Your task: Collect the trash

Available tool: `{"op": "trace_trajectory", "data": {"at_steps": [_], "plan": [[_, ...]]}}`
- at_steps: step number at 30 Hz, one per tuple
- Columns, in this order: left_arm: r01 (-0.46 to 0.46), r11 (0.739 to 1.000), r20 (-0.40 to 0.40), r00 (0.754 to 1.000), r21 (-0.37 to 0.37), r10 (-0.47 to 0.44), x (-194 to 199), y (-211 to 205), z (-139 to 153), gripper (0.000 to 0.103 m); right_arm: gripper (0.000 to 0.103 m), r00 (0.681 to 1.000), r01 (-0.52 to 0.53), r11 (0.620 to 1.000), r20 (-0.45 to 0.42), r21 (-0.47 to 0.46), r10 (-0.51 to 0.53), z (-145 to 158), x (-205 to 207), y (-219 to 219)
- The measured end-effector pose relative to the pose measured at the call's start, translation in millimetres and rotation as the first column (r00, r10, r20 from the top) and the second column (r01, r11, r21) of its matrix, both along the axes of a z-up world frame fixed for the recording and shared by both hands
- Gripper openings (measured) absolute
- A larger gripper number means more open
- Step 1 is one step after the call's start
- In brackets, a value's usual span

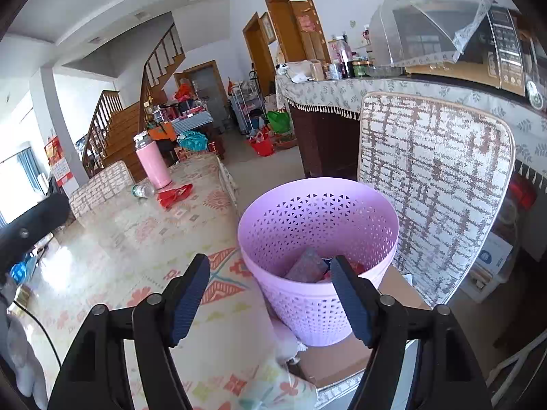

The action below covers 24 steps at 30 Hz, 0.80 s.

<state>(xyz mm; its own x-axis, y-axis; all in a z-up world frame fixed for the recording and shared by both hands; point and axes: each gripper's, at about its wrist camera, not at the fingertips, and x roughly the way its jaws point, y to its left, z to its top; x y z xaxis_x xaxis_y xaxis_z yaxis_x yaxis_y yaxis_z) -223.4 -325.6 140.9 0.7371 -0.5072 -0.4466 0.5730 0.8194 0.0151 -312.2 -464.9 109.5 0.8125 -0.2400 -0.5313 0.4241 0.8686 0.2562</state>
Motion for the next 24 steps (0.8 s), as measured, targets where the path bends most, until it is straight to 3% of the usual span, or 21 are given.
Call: {"op": "trace_trajectory", "data": {"at_steps": [13, 24], "plan": [[-0.027, 0.998, -0.067, 0.997, 0.055, 0.031, -21, 15, -34, 0.100, 0.078, 1.000, 0.006, 1.000, -0.011, -0.021, -0.006, -9, -34, 33], [-0.015, 0.999, -0.049, 0.999, 0.052, 0.018, -48, 28, -42, 0.100, 0.079, 0.999, 0.028, 0.998, -0.037, -0.051, -0.030, -13, -59, 54]]}}
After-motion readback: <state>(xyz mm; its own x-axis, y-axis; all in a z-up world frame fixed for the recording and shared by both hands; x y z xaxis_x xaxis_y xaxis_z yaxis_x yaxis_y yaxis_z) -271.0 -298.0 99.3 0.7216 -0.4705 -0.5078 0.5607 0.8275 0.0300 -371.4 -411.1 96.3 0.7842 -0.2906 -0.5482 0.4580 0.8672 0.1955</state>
